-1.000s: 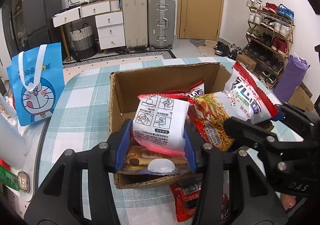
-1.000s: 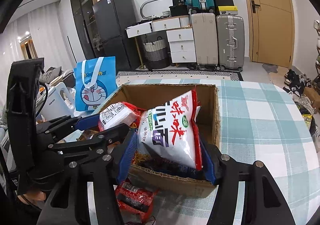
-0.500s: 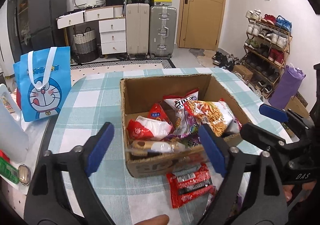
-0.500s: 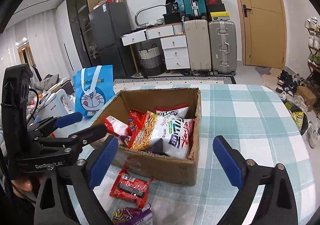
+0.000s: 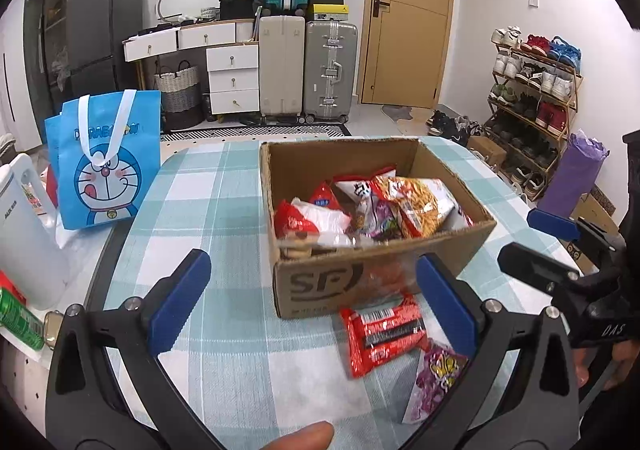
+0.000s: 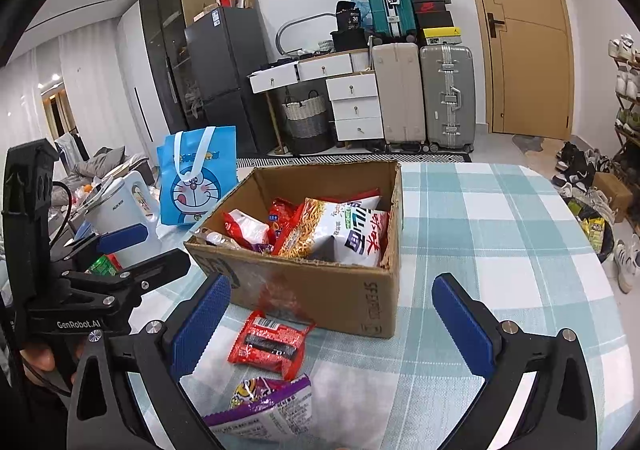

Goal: Organize snacks
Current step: 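Withdraw both tools from the box toward the remaining red packs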

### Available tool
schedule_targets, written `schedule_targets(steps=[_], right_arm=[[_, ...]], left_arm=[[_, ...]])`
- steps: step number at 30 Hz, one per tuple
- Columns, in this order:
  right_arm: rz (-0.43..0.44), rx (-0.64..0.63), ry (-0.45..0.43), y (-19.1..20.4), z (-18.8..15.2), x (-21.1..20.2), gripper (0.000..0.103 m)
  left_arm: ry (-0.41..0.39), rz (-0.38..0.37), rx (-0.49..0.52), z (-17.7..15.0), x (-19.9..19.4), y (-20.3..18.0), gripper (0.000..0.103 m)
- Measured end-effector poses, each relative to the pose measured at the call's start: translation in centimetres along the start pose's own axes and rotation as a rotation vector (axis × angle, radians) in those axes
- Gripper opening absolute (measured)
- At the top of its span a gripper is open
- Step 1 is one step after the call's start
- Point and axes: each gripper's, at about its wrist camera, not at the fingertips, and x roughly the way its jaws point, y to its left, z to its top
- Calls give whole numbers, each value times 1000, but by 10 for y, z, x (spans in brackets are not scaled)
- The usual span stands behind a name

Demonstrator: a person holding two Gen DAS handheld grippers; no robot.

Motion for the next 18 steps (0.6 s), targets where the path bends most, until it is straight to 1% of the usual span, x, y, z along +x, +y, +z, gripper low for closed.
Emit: schedule_targets(steps=[6, 13, 18], right_arm=[[6, -1, 5, 2, -13, -9, 102], [8, -13, 32, 4, -31, -10, 102], [9, -15, 50, 4, -43, -11, 102]], left_arm=[[-10, 13, 29, -19, -10, -6, 102], [-16, 5, 34, -36, -23, -6, 102], [-2, -8, 29, -48, -23, -2, 102]])
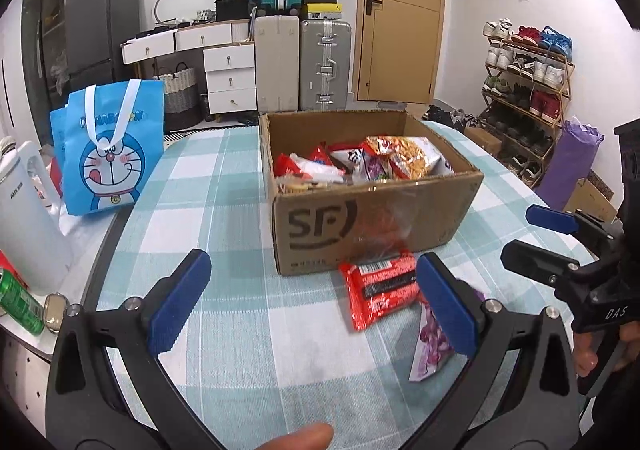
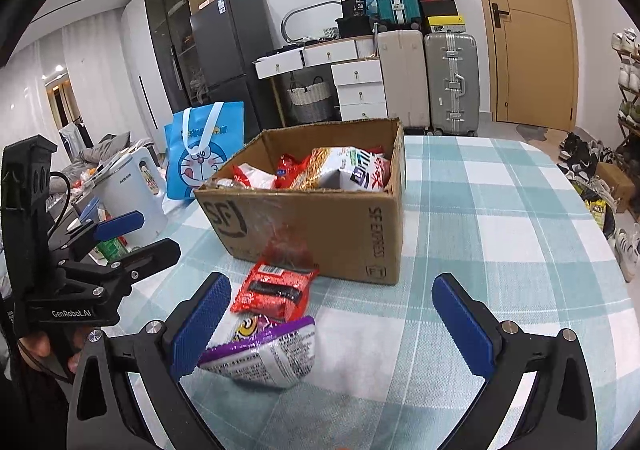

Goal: Organize snacks
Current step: 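Withdraw both tools from the box toward the remaining red packs, then lower right tool onto purple-white snack bag and close on it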

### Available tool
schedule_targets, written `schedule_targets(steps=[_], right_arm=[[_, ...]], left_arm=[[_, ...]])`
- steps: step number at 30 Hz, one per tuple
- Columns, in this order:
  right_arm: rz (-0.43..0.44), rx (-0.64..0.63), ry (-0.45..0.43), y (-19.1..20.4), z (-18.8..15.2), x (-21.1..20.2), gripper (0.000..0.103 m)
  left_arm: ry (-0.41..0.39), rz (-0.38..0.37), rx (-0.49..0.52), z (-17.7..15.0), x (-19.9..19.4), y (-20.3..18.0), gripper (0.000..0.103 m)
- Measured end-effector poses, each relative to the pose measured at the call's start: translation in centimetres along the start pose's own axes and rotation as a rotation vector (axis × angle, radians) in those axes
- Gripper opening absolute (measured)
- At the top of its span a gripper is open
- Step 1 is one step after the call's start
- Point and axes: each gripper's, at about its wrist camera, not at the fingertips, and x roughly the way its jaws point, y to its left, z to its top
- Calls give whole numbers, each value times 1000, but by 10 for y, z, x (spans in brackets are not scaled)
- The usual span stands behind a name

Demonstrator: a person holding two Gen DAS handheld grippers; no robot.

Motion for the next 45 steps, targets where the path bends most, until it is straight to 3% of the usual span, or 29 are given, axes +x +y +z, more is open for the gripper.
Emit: schedule_targets(steps=[45], right_arm=[[155, -81, 200, 33, -34, 35, 102]], left_arm=[[94, -29, -36, -35, 44, 11, 102]])
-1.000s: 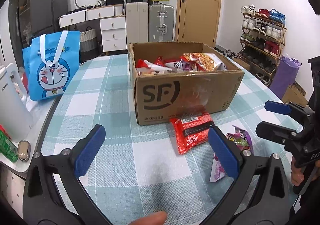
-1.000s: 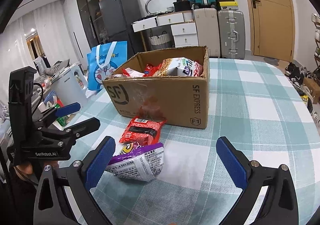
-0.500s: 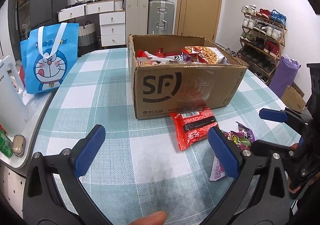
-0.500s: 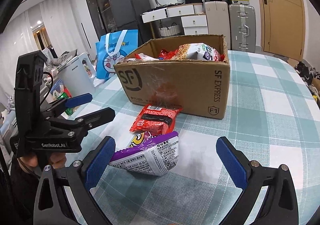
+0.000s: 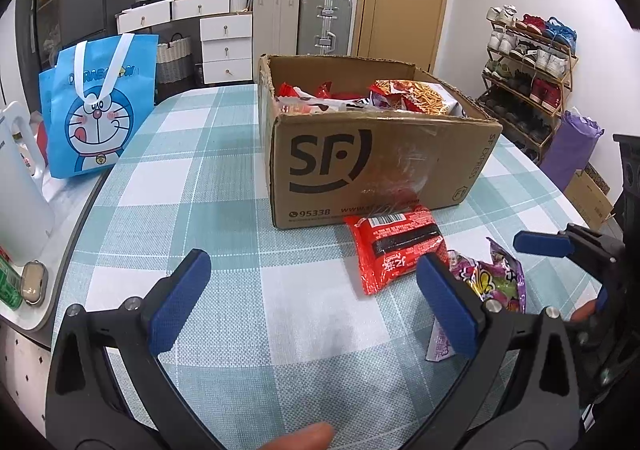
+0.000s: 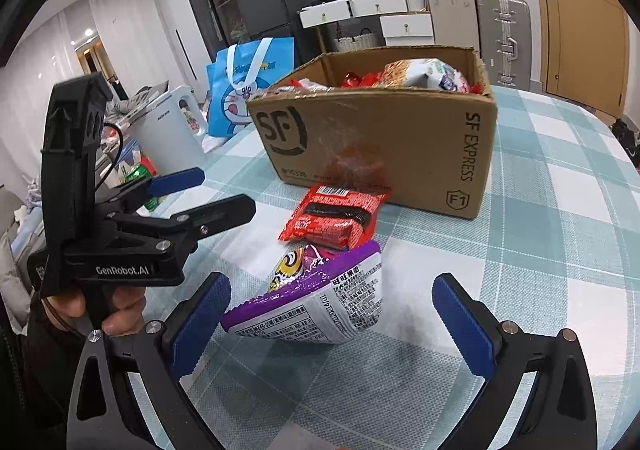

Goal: Organize snacks
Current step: 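Lower right tool onto purple-white snack bag and close on it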

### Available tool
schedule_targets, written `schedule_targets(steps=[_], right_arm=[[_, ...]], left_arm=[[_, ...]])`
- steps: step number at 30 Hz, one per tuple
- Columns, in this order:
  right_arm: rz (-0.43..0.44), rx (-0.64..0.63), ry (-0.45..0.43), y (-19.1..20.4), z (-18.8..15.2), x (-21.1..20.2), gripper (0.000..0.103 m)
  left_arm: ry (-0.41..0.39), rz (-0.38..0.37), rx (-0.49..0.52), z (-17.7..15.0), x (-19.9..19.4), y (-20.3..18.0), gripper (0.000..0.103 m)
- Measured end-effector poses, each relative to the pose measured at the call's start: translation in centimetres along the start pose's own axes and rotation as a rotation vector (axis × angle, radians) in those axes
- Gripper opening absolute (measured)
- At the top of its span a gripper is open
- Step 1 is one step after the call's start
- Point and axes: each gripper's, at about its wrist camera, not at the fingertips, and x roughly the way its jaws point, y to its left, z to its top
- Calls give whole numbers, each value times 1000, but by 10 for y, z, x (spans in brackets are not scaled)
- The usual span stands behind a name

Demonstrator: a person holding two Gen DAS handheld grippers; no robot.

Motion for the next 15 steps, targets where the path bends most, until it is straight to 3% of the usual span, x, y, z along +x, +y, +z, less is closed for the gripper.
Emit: schedule_targets(steps=[6, 15], right_arm=[[-41, -10, 55, 0, -6, 14, 102], [-48, 20, 57, -4, -5, 16, 102]], left_arm=[[5, -3, -4, -1, 1, 1, 102], [10, -5, -6, -2, 1, 1, 102]])
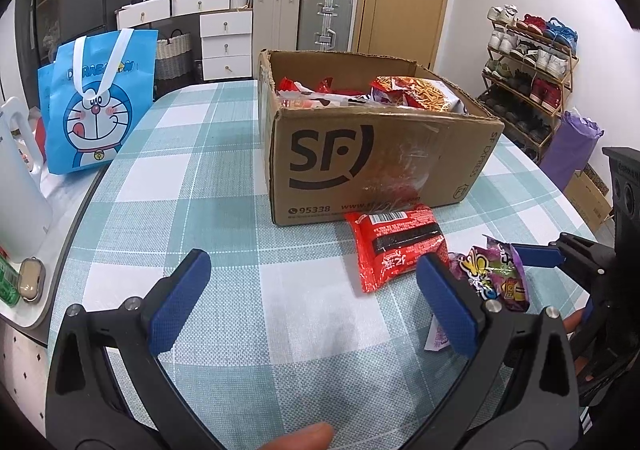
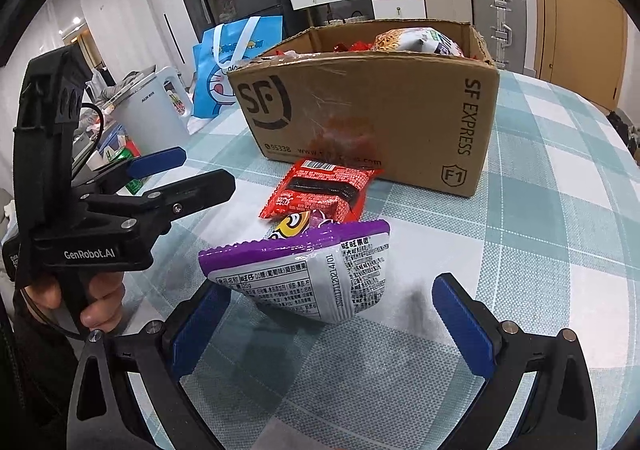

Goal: Organize snacks
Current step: 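Lower right tool onto purple-white snack bag and close on it, then lift purple-white bag with right tool while left tool grasps red pack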

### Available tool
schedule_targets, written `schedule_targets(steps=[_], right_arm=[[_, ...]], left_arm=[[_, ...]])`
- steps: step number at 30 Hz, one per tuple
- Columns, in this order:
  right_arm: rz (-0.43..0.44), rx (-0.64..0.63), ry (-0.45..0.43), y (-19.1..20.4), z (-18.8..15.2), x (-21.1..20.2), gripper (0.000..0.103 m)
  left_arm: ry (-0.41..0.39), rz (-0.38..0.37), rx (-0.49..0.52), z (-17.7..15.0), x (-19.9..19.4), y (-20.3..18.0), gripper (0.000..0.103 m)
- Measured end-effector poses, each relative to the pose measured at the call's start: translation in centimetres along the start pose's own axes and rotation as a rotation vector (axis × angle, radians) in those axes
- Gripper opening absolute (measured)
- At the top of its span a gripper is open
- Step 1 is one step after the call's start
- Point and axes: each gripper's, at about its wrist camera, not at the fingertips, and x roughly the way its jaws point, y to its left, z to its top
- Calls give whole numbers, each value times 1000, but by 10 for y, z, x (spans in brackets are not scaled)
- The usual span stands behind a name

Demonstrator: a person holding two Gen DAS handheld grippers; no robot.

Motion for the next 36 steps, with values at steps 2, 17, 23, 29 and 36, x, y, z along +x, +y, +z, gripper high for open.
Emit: schedule_targets(steps=[2, 17, 23, 29, 36], right_arm=[[-3, 9, -3, 0, 1, 0, 102], [62, 27, -17, 1, 3, -4, 67], [66, 27, -71, -1, 4, -15, 54], [60, 59, -119, -12, 6, -30, 53], [26, 111, -185, -29, 10, -53, 53]], left_arm=[[0, 1, 1, 0, 0, 0, 102], [1, 4, 2, -1, 2, 0, 102], [2, 5, 2, -1, 2, 0, 102], [2, 5, 3, 0, 2, 1, 102], [19, -4, -7, 2, 3, -1, 102]])
